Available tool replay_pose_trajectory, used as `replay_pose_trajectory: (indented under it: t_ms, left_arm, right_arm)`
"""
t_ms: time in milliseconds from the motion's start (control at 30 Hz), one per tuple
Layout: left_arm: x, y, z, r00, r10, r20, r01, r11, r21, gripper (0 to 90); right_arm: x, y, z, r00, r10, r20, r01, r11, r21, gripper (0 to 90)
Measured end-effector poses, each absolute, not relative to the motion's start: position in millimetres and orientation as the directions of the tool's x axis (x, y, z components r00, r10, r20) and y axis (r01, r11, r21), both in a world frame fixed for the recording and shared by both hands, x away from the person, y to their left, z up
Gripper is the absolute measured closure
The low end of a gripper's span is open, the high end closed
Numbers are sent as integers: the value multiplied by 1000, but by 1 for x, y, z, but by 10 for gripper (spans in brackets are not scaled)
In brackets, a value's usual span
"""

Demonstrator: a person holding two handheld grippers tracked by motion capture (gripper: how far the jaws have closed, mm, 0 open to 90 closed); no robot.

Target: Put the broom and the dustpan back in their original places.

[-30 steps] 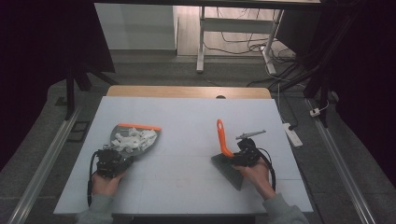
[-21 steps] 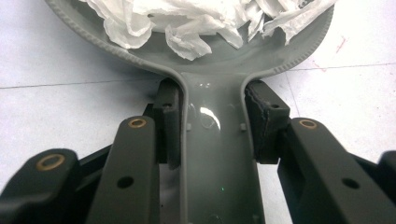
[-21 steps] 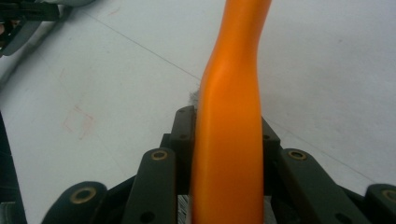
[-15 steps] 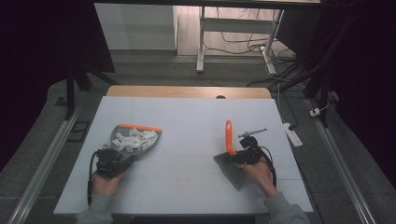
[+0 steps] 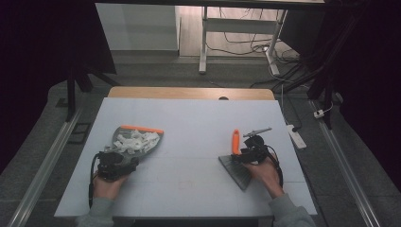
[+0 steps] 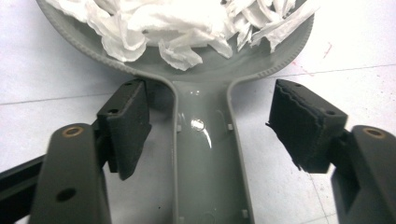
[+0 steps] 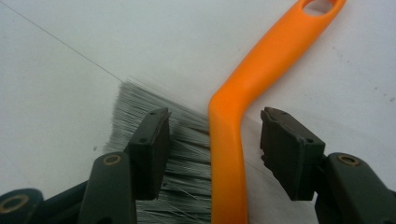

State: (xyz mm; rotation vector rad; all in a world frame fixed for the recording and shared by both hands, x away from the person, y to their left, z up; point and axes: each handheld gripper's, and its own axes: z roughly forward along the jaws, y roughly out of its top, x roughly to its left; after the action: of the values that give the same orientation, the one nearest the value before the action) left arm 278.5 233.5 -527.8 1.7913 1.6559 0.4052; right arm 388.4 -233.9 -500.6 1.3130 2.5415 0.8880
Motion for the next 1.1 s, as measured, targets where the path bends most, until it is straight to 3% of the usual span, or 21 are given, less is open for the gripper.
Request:
replay_pose_trajectory:
  t_ms: [533,933,1100]
  left_arm:
    - [247,235,-509,215,963,-166,723,-43,689,246]
    - [243,219,-501,421,895,-145,657,-191,729,296]
    - [246,220,-504,448,878,-166,666,-205,717,301]
  right_arm:
    - [356,-266,-486,-664,735,139,591,401,699,435]
    - [333,-286,-491,-711,692,123,530,413,741,445]
    - [330,-282,-491,-735,671,101,499,434,750,446]
